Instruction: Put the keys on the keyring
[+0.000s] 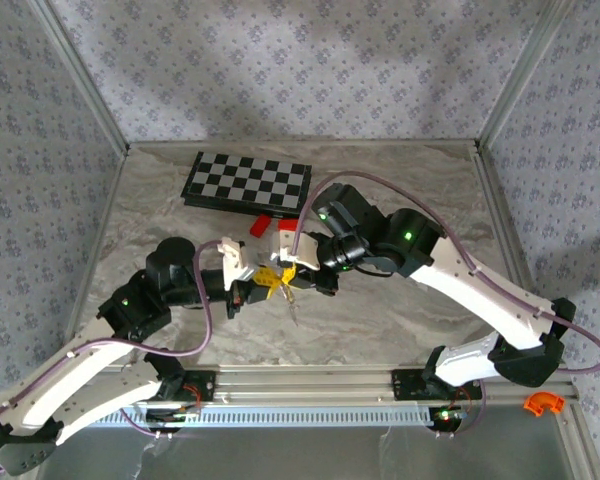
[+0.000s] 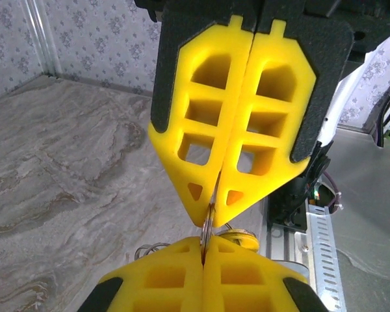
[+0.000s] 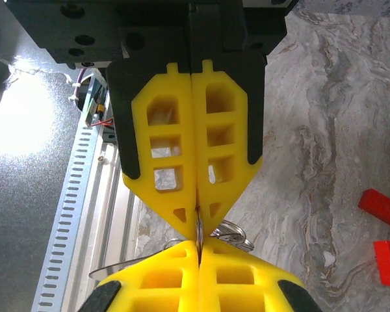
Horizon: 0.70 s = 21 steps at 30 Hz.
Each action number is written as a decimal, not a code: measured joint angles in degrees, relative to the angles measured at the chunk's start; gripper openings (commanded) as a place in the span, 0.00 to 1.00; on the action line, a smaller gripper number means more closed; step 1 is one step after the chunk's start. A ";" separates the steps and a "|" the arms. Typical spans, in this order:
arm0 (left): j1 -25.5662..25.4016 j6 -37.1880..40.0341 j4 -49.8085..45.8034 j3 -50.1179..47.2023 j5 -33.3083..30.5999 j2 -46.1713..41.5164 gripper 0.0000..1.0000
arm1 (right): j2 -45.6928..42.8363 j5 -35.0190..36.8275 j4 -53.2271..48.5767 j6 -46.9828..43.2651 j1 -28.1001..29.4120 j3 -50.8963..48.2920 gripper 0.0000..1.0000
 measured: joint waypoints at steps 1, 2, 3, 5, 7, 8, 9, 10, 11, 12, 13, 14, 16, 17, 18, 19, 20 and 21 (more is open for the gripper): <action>0.00 -0.24 0.26 -0.31 0.00 -0.20 0.00 | 0.00 -0.07 0.17 0.00 0.02 -0.13 0.00; 0.00 -0.57 0.74 -0.79 -0.04 -0.55 0.00 | 0.00 -0.20 0.37 0.02 0.02 -0.26 0.05; 0.00 -1.03 1.51 -1.42 -0.02 -1.01 0.00 | -0.02 -0.46 0.79 0.31 0.02 -0.52 0.11; 0.00 -1.84 2.80 -2.34 -0.04 -1.77 0.00 | -0.28 -1.46 2.32 1.68 0.00 -1.36 0.21; 0.00 -2.54 4.02 -2.86 0.02 -2.32 0.00 | -1.20 -2.51 5.27 3.23 0.00 -3.15 0.25; 0.00 -2.84 4.83 -3.21 0.00 -2.45 0.00 | -2.21 -2.75 7.30 4.22 -0.07 -4.57 0.27; 0.00 -3.19 5.92 -3.56 -0.02 -2.73 0.00 | -3.48 -2.82 9.51 5.51 -0.33 -6.25 0.28; 0.00 -3.45 6.99 -3.89 -0.04 -2.78 0.00 | -4.44 -2.99 10.99 6.21 -0.42 -7.39 0.29; 0.00 -3.87 8.37 -4.26 -0.07 -2.80 0.00 | -5.55 -3.28 12.92 7.39 -0.63 -8.68 0.30; 0.00 -4.04 9.60 -4.61 -0.09 -2.80 0.00 | -6.73 -3.69 15.04 8.70 -0.92 -9.94 0.30; 0.00 -4.28 10.54 -4.90 -0.15 -2.80 0.00 | -7.50 -3.98 16.48 9.42 -1.09 -10.75 0.31; 0.00 -4.50 11.34 -5.11 -0.33 -2.86 0.00 | -8.41 -4.13 18.05 10.32 -1.46 -11.56 0.31; 0.00 -4.90 13.22 -5.68 -0.76 -3.21 0.00 | -9.81 -4.57 21.07 12.26 -2.32 -12.81 0.31; 0.00 -5.11 14.10 -6.01 -0.98 -3.58 0.00 | -10.47 -4.96 22.60 13.25 -2.86 -13.51 0.30; 0.00 -5.35 15.17 -6.40 -1.03 -3.98 0.00 | -11.10 -5.44 23.98 14.27 -3.45 -14.21 0.30; 0.00 -5.55 16.02 -6.64 -1.14 -4.33 0.00 | -11.56 -5.81 25.03 15.06 -3.96 -14.80 0.29; 0.00 -5.84 16.85 -6.84 -1.16 -4.66 0.00 | -12.02 -6.29 26.23 16.06 -4.55 -15.47 0.28; 0.00 -5.97 17.33 -6.86 -1.16 -4.85 0.00 | -12.33 -6.75 27.28 17.00 -5.05 -16.04 0.28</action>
